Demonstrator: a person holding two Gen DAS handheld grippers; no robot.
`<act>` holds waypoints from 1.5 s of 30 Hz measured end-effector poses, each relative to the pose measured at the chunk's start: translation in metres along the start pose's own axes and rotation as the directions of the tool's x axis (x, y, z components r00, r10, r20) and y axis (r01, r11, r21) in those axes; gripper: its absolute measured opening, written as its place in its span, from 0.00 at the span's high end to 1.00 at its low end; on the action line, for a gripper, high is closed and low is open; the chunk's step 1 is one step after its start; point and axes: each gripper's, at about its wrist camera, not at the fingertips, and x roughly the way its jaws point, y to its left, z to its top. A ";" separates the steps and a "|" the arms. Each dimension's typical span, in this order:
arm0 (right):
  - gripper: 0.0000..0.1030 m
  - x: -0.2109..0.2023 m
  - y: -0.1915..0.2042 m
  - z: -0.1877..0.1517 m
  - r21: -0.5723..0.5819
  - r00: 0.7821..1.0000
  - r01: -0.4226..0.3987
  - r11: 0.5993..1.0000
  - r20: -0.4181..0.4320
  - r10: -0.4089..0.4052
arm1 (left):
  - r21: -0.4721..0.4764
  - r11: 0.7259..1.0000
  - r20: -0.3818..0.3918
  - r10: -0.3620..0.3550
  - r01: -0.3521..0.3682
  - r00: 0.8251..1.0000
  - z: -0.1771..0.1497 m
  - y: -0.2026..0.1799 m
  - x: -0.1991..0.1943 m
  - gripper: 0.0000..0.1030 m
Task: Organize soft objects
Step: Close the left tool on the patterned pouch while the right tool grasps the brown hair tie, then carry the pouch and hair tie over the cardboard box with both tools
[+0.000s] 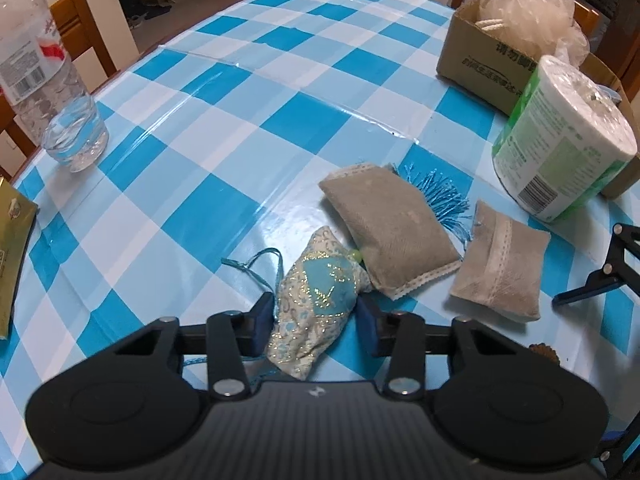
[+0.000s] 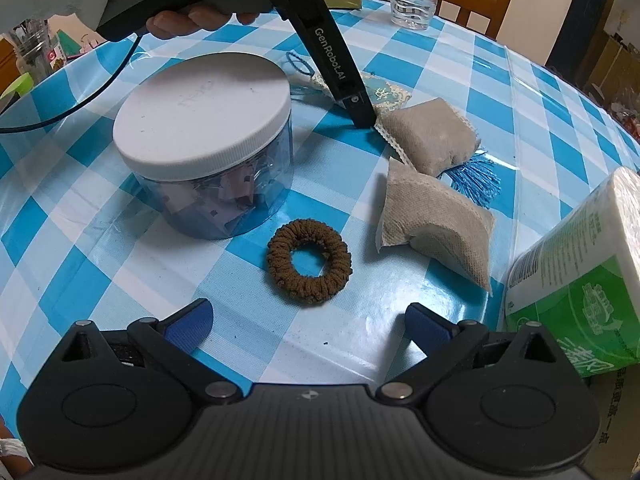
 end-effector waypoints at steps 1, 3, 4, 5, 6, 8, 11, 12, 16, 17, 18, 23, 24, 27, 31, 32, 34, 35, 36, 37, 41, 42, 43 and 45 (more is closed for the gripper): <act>0.02 0.000 0.000 0.001 0.001 1.000 0.001 1.000 0.000 -0.001 | -0.007 1.000 0.003 0.001 -0.001 1.000 -0.001 0.000 0.000 0.59; 0.10 -0.001 0.001 0.001 -0.005 1.000 -0.001 1.000 0.013 0.001 | -0.011 1.000 0.007 0.006 -0.006 1.000 -0.002 0.000 -0.001 0.59; 0.13 -0.001 0.002 0.002 -0.013 1.000 -0.001 1.000 0.020 0.001 | -0.015 1.000 0.008 0.008 -0.007 1.000 -0.002 0.000 -0.001 0.59; 0.17 -0.002 0.003 0.003 -0.017 1.000 -0.002 1.000 0.031 0.003 | -0.017 1.000 0.008 0.009 -0.009 1.000 -0.002 0.000 -0.001 0.59; 0.18 -0.003 0.004 0.004 -0.020 0.999 -0.007 1.000 0.040 0.008 | -0.019 1.000 0.008 0.010 -0.010 1.000 -0.002 -0.001 0.000 0.59; 0.25 -0.003 0.006 0.008 -0.030 0.998 -0.006 1.000 0.054 0.007 | -0.018 1.000 0.008 0.012 -0.012 1.000 -0.002 -0.002 -0.001 0.59; 0.39 -0.001 0.008 0.014 -0.039 0.998 0.003 0.999 0.068 -0.001 | -0.020 1.000 0.008 0.013 -0.012 1.000 -0.003 -0.002 -0.002 0.62; 0.45 -0.001 0.007 0.015 -0.032 0.997 0.002 0.999 0.071 0.000 | -0.018 1.000 0.007 0.014 -0.014 1.000 -0.003 -0.003 -0.002 0.65; 0.57 -0.002 0.005 0.021 -0.024 0.998 0.013 1.000 0.070 -0.011 | -0.022 1.000 0.011 0.016 -0.015 1.000 -0.005 -0.004 -0.006 0.73; 0.59 -0.002 0.005 0.021 -0.022 0.997 0.021 1.000 0.068 -0.019 | -0.027 0.999 0.012 0.017 -0.017 1.000 -0.005 -0.004 -0.007 0.75; 0.60 -0.002 0.005 0.021 -0.020 0.997 0.028 0.999 0.069 -0.026 | -0.030 0.999 0.014 0.021 -0.021 1.000 -0.005 -0.004 -0.008 0.77; 0.62 -0.006 0.000 0.020 -0.003 0.997 0.022 1.000 0.068 -0.022 | -0.038 0.999 0.016 0.038 -0.037 0.999 -0.008 -0.005 -0.018 0.81; 0.62 -0.008 0.000 0.019 -0.003 0.997 0.022 1.000 0.070 -0.021 | -0.039 0.998 0.018 0.043 -0.042 0.999 -0.009 -0.005 -0.020 0.82; 0.62 -0.013 0.000 0.018 -0.008 0.997 0.026 1.000 0.079 -0.025 | -0.046 0.997 0.027 0.060 -0.059 0.998 -0.010 -0.005 -0.030 0.83; 0.62 -0.021 0.001 0.017 -0.006 0.995 0.024 1.000 0.093 -0.024 | -0.050 0.996 0.044 0.082 -0.080 0.996 -0.010 -0.007 -0.047 0.84; 0.62 -0.023 0.002 0.017 -0.007 0.995 0.027 1.000 0.098 -0.027 | -0.048 0.995 0.050 0.088 -0.085 0.995 -0.009 -0.008 -0.051 0.84; 0.62 -0.027 0.002 0.016 -0.007 0.994 0.028 1.000 0.104 -0.027 | -0.048 0.994 0.063 0.097 -0.095 0.993 -0.007 -0.010 -0.061 0.84; 0.62 -0.029 0.003 0.016 -0.006 0.994 0.030 1.000 0.107 -0.029 | -0.050 0.994 0.068 0.100 -0.097 0.993 -0.006 -0.010 -0.065 0.84; 0.62 -0.032 0.003 0.016 -0.005 0.993 0.031 1.000 0.111 -0.030 | -0.052 0.994 0.076 0.103 -0.099 0.992 -0.006 -0.011 -0.070 0.84; 0.62 -0.034 0.003 0.015 -0.005 0.993 0.030 1.000 0.114 -0.029 | -0.052 0.994 0.083 0.103 -0.099 0.991 -0.005 -0.012 -0.075 0.84; 0.62 -0.045 0.006 0.013 -0.008 0.991 0.037 0.999 0.127 -0.035 | -0.043 0.994 0.108 0.108 -0.104 0.988 -0.001 -0.019 -0.092 0.84; 0.62 -0.049 0.006 0.012 -0.008 0.991 0.040 0.999 0.131 -0.038 | -0.043 0.994 0.113 0.107 -0.103 0.988 0.000 -0.022 -0.096 0.84; 0.62 -0.052 0.007 0.011 -0.008 0.990 0.042 0.999 0.133 -0.040 | -0.042 0.994 0.119 0.108 -0.103 0.987 0.001 -0.024 -0.101 0.84; 0.62 -0.059 0.007 0.009 -0.006 0.990 0.046 0.999 0.135 -0.044 | -0.034 0.995 0.130 0.101 -0.098 0.986 0.003 -0.029 -0.110 0.84</act>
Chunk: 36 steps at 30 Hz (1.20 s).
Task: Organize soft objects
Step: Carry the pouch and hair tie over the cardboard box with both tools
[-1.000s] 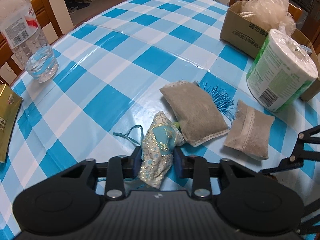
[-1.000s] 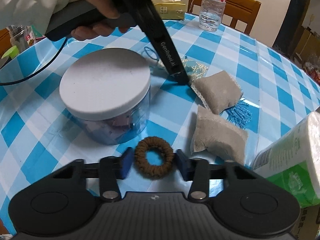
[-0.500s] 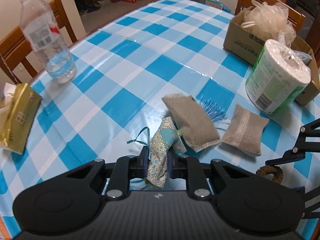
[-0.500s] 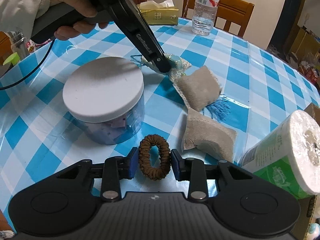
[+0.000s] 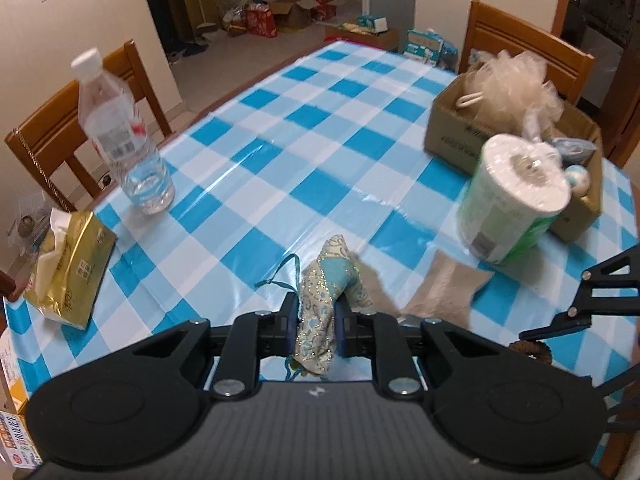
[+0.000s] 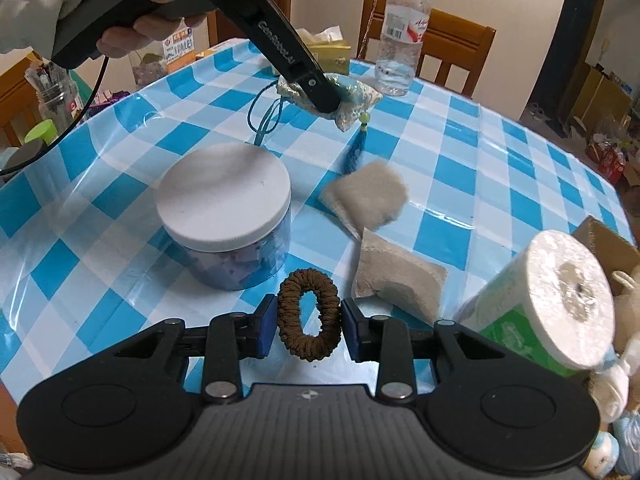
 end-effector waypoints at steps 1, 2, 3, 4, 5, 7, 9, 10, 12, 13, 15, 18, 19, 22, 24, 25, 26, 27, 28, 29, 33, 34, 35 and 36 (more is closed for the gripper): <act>0.62 -0.005 0.000 -0.001 0.000 1.000 0.003 1.000 0.004 -0.003 | 0.008 1.000 0.006 -0.002 0.002 1.000 0.002 -0.003 -0.006 0.84; 0.62 -0.009 0.000 -0.002 0.000 1.000 0.005 1.000 0.004 -0.005 | 0.015 1.000 0.009 -0.005 0.005 1.000 0.003 -0.006 -0.011 0.84; 0.62 -0.013 0.000 -0.003 0.002 1.000 0.007 1.000 0.003 -0.007 | 0.023 1.000 0.013 -0.009 0.009 1.000 0.004 -0.010 -0.016 0.84; 0.62 -0.018 0.000 -0.004 0.005 1.000 0.011 1.000 0.004 -0.011 | 0.031 0.999 0.016 -0.011 0.011 1.000 0.006 -0.014 -0.020 0.84; 0.62 -0.022 0.000 -0.006 0.007 1.000 0.015 1.000 0.005 -0.015 | 0.042 0.999 0.019 -0.018 0.017 1.000 0.008 -0.018 -0.026 0.84; 0.62 -0.031 -0.002 -0.010 0.009 1.000 0.028 1.000 0.004 -0.028 | 0.053 0.998 0.024 -0.037 0.035 0.999 0.011 -0.027 -0.034 0.84; 0.62 -0.041 -0.004 -0.013 0.010 0.999 0.053 0.999 0.000 -0.053 | 0.064 0.996 0.025 -0.057 0.056 0.998 0.013 -0.036 -0.041 0.84; 0.62 -0.046 -0.006 -0.015 0.010 0.998 0.063 0.998 -0.003 -0.063 | 0.071 0.995 0.028 -0.064 0.062 0.998 0.015 -0.042 -0.045 0.84; 0.62 -0.058 -0.011 -0.020 0.009 0.996 0.084 0.996 0.000 -0.084 | 0.086 0.994 0.032 -0.074 0.071 0.997 0.018 -0.056 -0.052 0.84; 0.62 -0.064 -0.015 -0.022 0.006 0.996 0.089 0.996 0.004 -0.089 | 0.092 0.993 0.032 -0.081 0.078 0.996 0.020 -0.064 -0.055 0.84; 0.62 -0.076 -0.025 -0.027 0.005 0.995 0.099 0.995 0.011 -0.099 | 0.103 0.991 0.024 -0.090 0.087 0.996 0.024 -0.080 -0.059 0.84; 0.62 -0.091 -0.044 -0.035 0.014 0.994 0.105 0.994 0.014 -0.105 | 0.102 0.989 0.014 -0.104 0.102 0.994 0.034 -0.104 -0.065 0.84; 0.62 -0.097 -0.052 -0.039 0.013 0.994 0.107 0.994 0.017 -0.108 | 0.095 0.990 0.013 -0.107 0.105 0.994 0.036 -0.110 -0.066 0.84; 0.62 -0.111 -0.077 -0.049 0.006 0.992 0.126 0.992 0.027 -0.126 | 0.094 0.988 0.014 -0.122 0.120 0.992 0.050 -0.134 -0.065 0.84; 0.62 -0.120 -0.095 -0.056 0.003 0.989 0.146 0.989 0.034 -0.146 | 0.098 0.987 0.023 -0.127 0.124 0.992 0.062 -0.150 -0.063 0.84; 0.62 -0.124 -0.106 -0.059 0.001 0.986 0.160 0.987 0.038 -0.160 | 0.095 0.987 0.028 -0.133 0.129 0.991 0.070 -0.158 -0.061 0.84; 0.62 -0.128 -0.117 -0.063 0.000 0.985 0.170 0.985 0.043 -0.170 | 0.096 0.987 0.033 -0.136 0.132 0.990 0.077 -0.164 -0.060 0.84; 0.62 -0.131 -0.127 -0.065 0.003 0.983 0.179 0.984 0.047 -0.179 | 0.099 0.986 0.038 -0.137 0.132 0.990 0.083 -0.169 -0.058 0.84; 0.62 -0.134 -0.138 -0.068 0.007 0.981 0.187 0.982 0.049 -0.187 | 0.105 0.986 0.045 -0.137 0.132 0.990 0.091 -0.175 -0.056 0.84; 0.62 -0.136 -0.150 -0.071 0.013 0.979 0.195 0.981 0.050 -0.195 | 0.112 0.985 0.052 -0.140 0.134 0.989 0.101 -0.181 -0.053 0.84; 0.62 -0.144 -0.187 -0.083 0.039 0.974 0.217 0.975 0.060 -0.219 | 0.128 0.982 0.086 -0.150 0.138 0.985 0.137 -0.199 -0.038 0.84; 0.62 -0.145 -0.196 -0.086 0.047 0.973 0.219 0.975 0.061 -0.221 | 0.128 0.982 0.088 -0.153 0.141 0.984 0.144 -0.203 -0.032 0.84; 0.62 -0.145 -0.201 -0.089 0.052 0.973 0.219 0.974 0.059 -0.222 | 0.133 0.981 0.091 -0.157 0.144 0.983 0.154 -0.206 -0.024 0.84; 0.62 -0.145 -0.207 -0.092 0.056 0.973 0.219 0.974 0.057 -0.223 | 0.136 0.981 0.093 -0.155 0.142 0.984 0.161 -0.210 -0.018 0.84</act>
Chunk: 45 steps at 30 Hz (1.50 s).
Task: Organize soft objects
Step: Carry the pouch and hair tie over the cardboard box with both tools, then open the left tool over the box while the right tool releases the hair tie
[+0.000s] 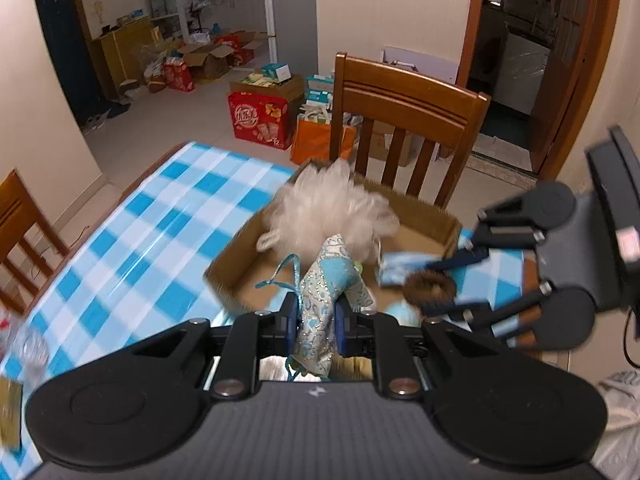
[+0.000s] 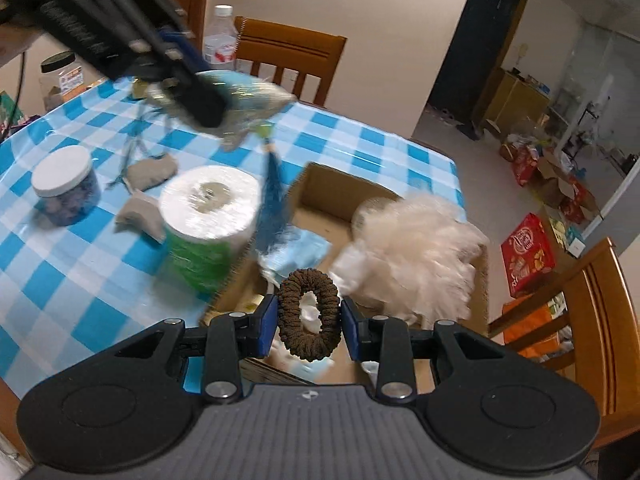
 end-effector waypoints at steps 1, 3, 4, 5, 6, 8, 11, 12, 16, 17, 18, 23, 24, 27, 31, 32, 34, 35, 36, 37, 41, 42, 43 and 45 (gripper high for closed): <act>0.62 0.001 -0.006 -0.003 0.003 1.000 -0.001 1.000 0.000 0.001 | -0.001 1.000 -0.002 0.000 0.000 1.000 0.008 -0.001 0.010 0.84; 0.62 0.002 -0.016 -0.008 0.007 1.000 -0.002 1.000 -0.003 0.002 | -0.026 1.000 -0.011 -0.007 0.007 1.000 0.019 0.000 0.029 0.84; 0.62 0.003 -0.020 -0.011 0.010 1.000 -0.002 1.000 -0.004 0.002 | -0.039 0.999 -0.016 -0.012 0.011 1.000 0.024 0.000 0.038 0.84; 0.62 0.004 -0.024 -0.012 0.015 1.000 -0.002 1.000 -0.005 0.002 | -0.047 0.999 -0.021 -0.008 0.007 1.000 0.027 0.001 0.046 0.84; 0.62 0.004 -0.028 -0.014 0.019 1.000 -0.001 1.000 -0.004 0.001 | -0.057 0.998 -0.026 -0.003 0.002 1.000 0.030 0.002 0.053 0.84; 0.62 0.004 -0.034 -0.017 0.029 1.000 0.002 1.000 -0.002 -0.002 | -0.116 0.993 -0.043 0.006 -0.011 0.999 0.036 0.009 0.069 0.84; 0.62 0.003 -0.043 -0.019 0.042 1.000 0.000 0.999 0.005 0.000 | -0.248 0.968 -0.046 0.022 -0.032 0.999 0.041 0.023 0.082 0.84; 0.62 0.003 -0.045 -0.019 0.045 1.000 0.001 0.999 0.006 -0.001 | -0.285 0.958 -0.050 0.032 -0.045 0.998 0.043 0.027 0.085 0.84; 0.62 0.005 -0.051 -0.020 0.050 1.000 -0.007 0.999 0.013 0.006 | -0.436 0.894 -0.069 0.083 -0.105 0.994 0.042 0.039 0.095 0.84; 0.62 0.005 -0.051 -0.021 0.047 1.000 -0.008 0.999 0.014 0.007 | -0.473 0.873 -0.077 0.094 -0.119 0.993 0.040 0.040 0.098 0.84; 0.62 0.006 -0.052 -0.021 0.046 1.000 -0.009 0.999 0.016 0.009 | -0.494 0.861 -0.081 0.097 -0.124 0.992 0.039 0.041 0.101 0.83; 0.62 0.008 -0.053 -0.020 0.041 0.999 -0.024 0.999 0.023 0.023 | -0.578 0.802 -0.109 0.109 -0.152 0.988 0.026 0.038 0.117 0.38; 0.62 0.008 -0.054 -0.020 0.040 0.999 -0.024 0.999 0.023 0.023 | -0.579 0.798 -0.115 0.122 -0.166 0.986 0.025 0.035 0.118 0.27; 0.62 0.009 -0.055 -0.021 0.037 1.000 -0.020 0.999 0.019 0.020 | -0.560 0.809 -0.124 0.132 -0.179 0.983 0.023 0.029 0.120 0.22; 0.62 0.011 -0.060 -0.024 0.040 1.000 -0.007 0.999 0.009 0.006 | -0.511 0.838 -0.130 0.145 -0.191 0.981 0.021 0.016 0.116 0.19; 0.62 0.012 -0.061 -0.025 0.042 1.000 -0.004 0.999 0.005 0.004 | -0.492 0.849 -0.128 0.150 -0.194 0.980 0.021 0.012 0.114 0.17; 0.62 0.015 -0.065 -0.027 0.049 1.000 0.010 0.999 -0.002 -0.010 | -0.467 0.863 -0.111 0.160 -0.193 0.981 0.020 0.004 0.109 0.12; 0.62 0.016 -0.067 -0.028 0.053 1.000 0.015 0.998 -0.005 -0.015 | -0.453 0.871 -0.102 0.163 -0.192 0.981 0.020 0.001 0.106 0.09; 0.62 0.018 -0.070 -0.028 0.057 1.000 0.020 0.998 -0.010 -0.020 | -0.442 0.876 -0.096 0.170 -0.195 0.981 0.019 -0.002 0.103 0.08; 0.62 0.019 -0.072 -0.029 0.063 1.000 0.026 0.998 -0.013 -0.025 | -0.430 0.881 -0.090 0.177 -0.199 0.980 0.019 -0.005 0.101 0.08; 0.62 0.027 -0.086 -0.032 0.092 0.998 0.056 0.994 -0.029 -0.053 | -0.390 0.897 -0.076 0.192 -0.206 0.978 0.017 -0.015 0.093 0.08; 0.61 0.029 -0.090 -0.032 0.098 0.998 0.064 0.993 -0.029 -0.061 | -0.386 0.899 -0.075 0.194 -0.208 0.978 0.016 -0.016 0.092 0.08; 0.57 0.031 -0.093 -0.032 0.106 0.997 0.076 0.992 -0.030 -0.073 | -0.380 0.900 -0.075 0.198 -0.212 0.977 0.015 -0.017 0.091 0.08; 0.43 0.035 -0.099 -0.031 0.128 0.995 0.102 0.986 -0.033 -0.099 | -0.371 0.903 -0.078 0.202 -0.217 0.976 0.012 -0.019 0.090 0.08</act>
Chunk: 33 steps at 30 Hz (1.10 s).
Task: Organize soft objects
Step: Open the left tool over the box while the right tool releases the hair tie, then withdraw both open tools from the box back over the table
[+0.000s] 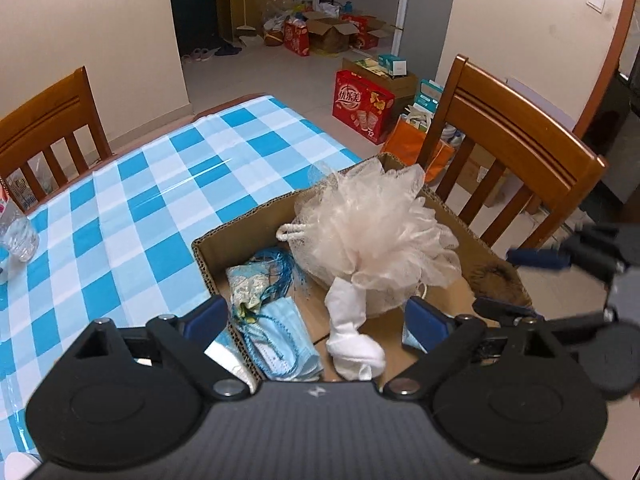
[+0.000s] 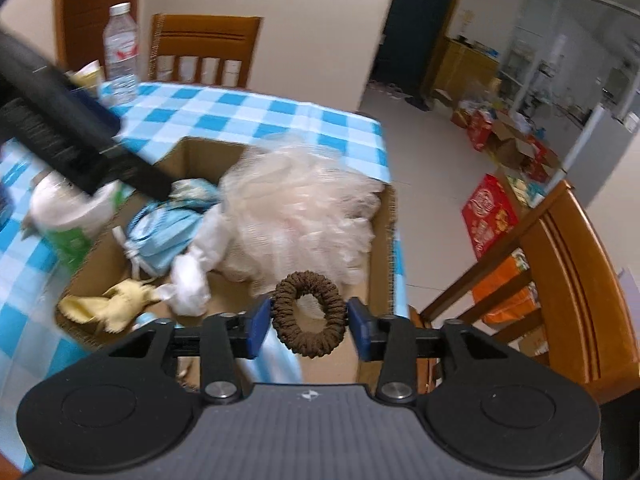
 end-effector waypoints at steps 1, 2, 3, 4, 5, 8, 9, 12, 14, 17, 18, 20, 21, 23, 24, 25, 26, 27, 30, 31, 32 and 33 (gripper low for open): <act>0.30 0.002 -0.003 0.000 0.013 1.000 0.005 1.000 -0.001 -0.005 | 0.004 1.000 -0.002 -0.003 0.003 1.000 -0.002 0.001 -0.001 0.08; 0.17 0.004 -0.005 0.000 0.025 1.000 0.001 1.000 -0.004 -0.001 | 0.009 1.000 -0.003 -0.004 0.004 1.000 -0.004 0.001 -0.001 0.08; 0.09 0.004 -0.007 0.000 0.032 1.000 -0.001 0.999 0.000 0.001 | 0.013 1.000 -0.003 -0.006 0.006 1.000 -0.005 0.001 -0.002 0.08; 0.06 0.004 -0.007 0.000 0.038 1.000 0.000 0.999 0.007 0.000 | 0.015 1.000 -0.001 -0.008 0.008 1.000 -0.007 0.001 -0.004 0.08; 0.04 0.003 -0.008 0.000 0.042 1.000 -0.003 0.999 0.013 0.002 | 0.020 1.000 0.002 -0.009 0.009 1.000 -0.008 0.001 -0.005 0.08; 0.00 0.001 -0.007 0.000 0.059 1.000 -0.024 0.998 0.020 0.022 | 0.036 0.999 0.010 -0.002 0.002 1.000 -0.011 0.000 -0.010 0.08; 0.00 0.000 -0.006 0.001 0.064 0.999 -0.027 0.998 0.021 0.025 | 0.039 0.999 0.015 0.002 -0.003 1.000 -0.012 0.000 -0.012 0.08; 0.00 -0.003 -0.003 0.003 0.074 0.999 -0.035 0.997 0.025 0.033 | 0.050 0.999 0.033 0.015 -0.017 0.999 -0.014 -0.001 -0.018 0.08; 0.00 -0.005 -0.001 0.005 0.078 0.999 -0.040 0.996 0.025 0.038 | 0.056 0.998 0.042 0.017 -0.020 0.999 -0.017 -0.001 -0.023 0.08; 0.00 -0.009 0.002 0.005 0.085 0.998 -0.049 0.995 0.029 0.047 | 0.054 0.998 0.047 0.010 -0.013 0.999 -0.020 0.001 -0.028 0.07; 0.00 -0.011 0.004 0.006 0.085 0.998 -0.051 0.995 0.030 0.049 | 0.052 0.999 0.049 0.001 -0.004 0.999 -0.022 0.002 -0.030 0.07; 0.00 -0.014 0.008 0.007 0.084 0.998 -0.049 0.995 0.033 0.046 | 0.049 0.999 0.048 0.002 -0.005 0.999 -0.026 0.004 -0.034 0.07; 0.00 -0.015 0.011 0.007 0.083 0.998 -0.052 0.995 0.033 0.049 | 0.051 0.999 0.049 0.000 -0.002 0.999 -0.028 0.005 -0.036 0.07; 0.00 -0.018 0.015 0.009 0.084 0.998 -0.054 0.995 0.037 0.051 | 0.048 0.999 0.054 -0.001 -0.002 0.999 -0.032 0.007 -0.041 0.07; 0.00 -0.020 0.018 0.009 0.084 0.998 -0.057 0.995 0.039 0.054 | 0.047 0.999 0.054 -0.005 0.002 0.999 -0.034 0.008 -0.044 0.07; 0.00 -0.022 0.020 0.010 0.085 0.998 -0.060 0.995 0.039 0.057 | 0.047 0.999 0.055 -0.007 0.005 0.998 -0.036 0.010 -0.047 0.07; 0.00 -0.024 0.023 0.011 0.086 0.998 -0.062 0.994 0.039 0.058 | 0.049 0.999 0.056 -0.008 0.005 0.998 -0.039 0.012 -0.050 0.07; 0.00 -0.026 0.027 0.011 0.086 0.998 -0.062 0.994 0.039 0.059 | 0.055 0.998 0.058 -0.012 0.009 0.998 -0.042 0.014 -0.053 0.06; 0.00 -0.031 0.039 0.013 0.084 0.998 -0.058 0.995 0.038 0.055 | 0.066 0.998 0.060 -0.020 0.016 0.998 -0.051 0.024 -0.062 0.05; 0.00 -0.032 0.045 0.014 0.086 0.998 -0.051 0.995 0.034 0.049 | 0.069 0.997 0.060 -0.023 0.019 0.998 -0.054 0.027 -0.065 0.05; 0.00 -0.033 0.050 0.015 0.088 0.998 -0.050 0.995 0.031 0.047 | 0.073 0.997 0.060 -0.026 0.021 0.998 -0.058 0.032 -0.068 0.05; 0.00 -0.034 0.057 0.015 0.088 0.998 -0.053 0.995 0.029 0.051 | 0.079 0.997 0.060 -0.028 0.024 0.998 -0.061 0.036 -0.070 0.05</act>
